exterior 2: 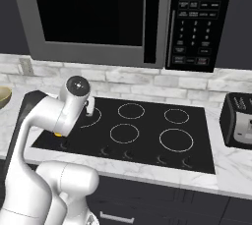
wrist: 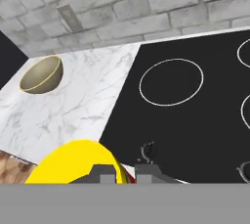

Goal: Pick the cup and bowl from the counter and place them on the counter next to the sink.

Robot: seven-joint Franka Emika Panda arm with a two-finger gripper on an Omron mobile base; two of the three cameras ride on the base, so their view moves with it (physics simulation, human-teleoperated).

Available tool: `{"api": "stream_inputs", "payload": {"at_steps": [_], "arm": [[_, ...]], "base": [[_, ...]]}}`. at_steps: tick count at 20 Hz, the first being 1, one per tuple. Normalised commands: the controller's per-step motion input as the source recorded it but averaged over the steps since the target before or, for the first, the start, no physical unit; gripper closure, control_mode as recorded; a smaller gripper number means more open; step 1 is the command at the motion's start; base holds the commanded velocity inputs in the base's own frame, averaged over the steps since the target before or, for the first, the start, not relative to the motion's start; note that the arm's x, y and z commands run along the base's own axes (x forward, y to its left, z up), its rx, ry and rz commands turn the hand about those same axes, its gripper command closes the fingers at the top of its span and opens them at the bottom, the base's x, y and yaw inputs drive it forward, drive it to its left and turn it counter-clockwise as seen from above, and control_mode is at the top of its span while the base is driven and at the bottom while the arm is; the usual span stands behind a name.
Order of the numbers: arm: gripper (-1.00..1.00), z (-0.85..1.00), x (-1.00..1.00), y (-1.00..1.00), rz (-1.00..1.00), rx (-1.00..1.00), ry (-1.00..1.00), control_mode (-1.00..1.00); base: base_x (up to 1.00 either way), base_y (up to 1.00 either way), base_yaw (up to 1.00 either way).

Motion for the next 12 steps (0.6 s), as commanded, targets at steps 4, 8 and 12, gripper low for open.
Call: {"api": "stream_inputs", "payload": {"at_steps": [4,8,12], "arm": [[1.0,-0.01,-0.01,-0.13,0.0,0.0,-0.01,-1.0],[1.0,0.0,0.0,0.0,0.0,0.0,0.0,-1.0],[1.0,0.0,0.0,0.0,0.0,0.0,0.0,-1.0]], "base": [[0.0,0.0,0.0],[0.0,0.0,0.0],[0.0,0.0,0.0]]}}
